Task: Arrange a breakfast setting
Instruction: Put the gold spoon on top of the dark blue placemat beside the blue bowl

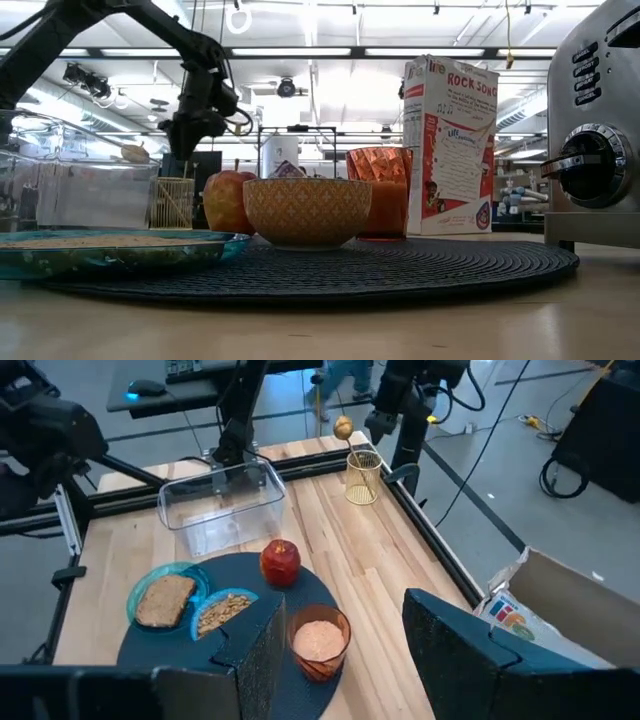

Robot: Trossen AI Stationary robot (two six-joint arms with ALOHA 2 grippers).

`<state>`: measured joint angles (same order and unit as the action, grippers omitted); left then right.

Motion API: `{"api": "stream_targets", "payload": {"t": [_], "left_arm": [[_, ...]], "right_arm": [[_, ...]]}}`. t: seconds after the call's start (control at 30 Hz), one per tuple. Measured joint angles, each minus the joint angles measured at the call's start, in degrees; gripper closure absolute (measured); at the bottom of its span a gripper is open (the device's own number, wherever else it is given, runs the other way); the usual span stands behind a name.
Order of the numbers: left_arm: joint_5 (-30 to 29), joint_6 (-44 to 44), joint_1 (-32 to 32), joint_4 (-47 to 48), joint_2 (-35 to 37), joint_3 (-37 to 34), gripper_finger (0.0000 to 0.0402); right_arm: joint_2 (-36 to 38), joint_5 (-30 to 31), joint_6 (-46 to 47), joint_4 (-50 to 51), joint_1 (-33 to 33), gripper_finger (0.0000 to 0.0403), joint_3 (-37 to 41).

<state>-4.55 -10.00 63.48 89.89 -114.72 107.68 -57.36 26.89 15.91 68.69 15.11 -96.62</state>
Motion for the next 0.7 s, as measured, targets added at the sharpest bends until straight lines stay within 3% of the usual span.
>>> {"api": "stream_targets", "payload": {"t": [0.3,0.7], "left_arm": [[-1.8,-9.9,0.6,0.1,0.1,-2.7,0.0241],[-7.3,-11.2,1.5,0.1,2.5,-11.3,0.0242]], "right_arm": [[0.0,0.1,1.1,0.1,0.0,0.0193,0.0],[0.0,0.4,2.0,0.5,0.0,0.0193,0.0]]}}
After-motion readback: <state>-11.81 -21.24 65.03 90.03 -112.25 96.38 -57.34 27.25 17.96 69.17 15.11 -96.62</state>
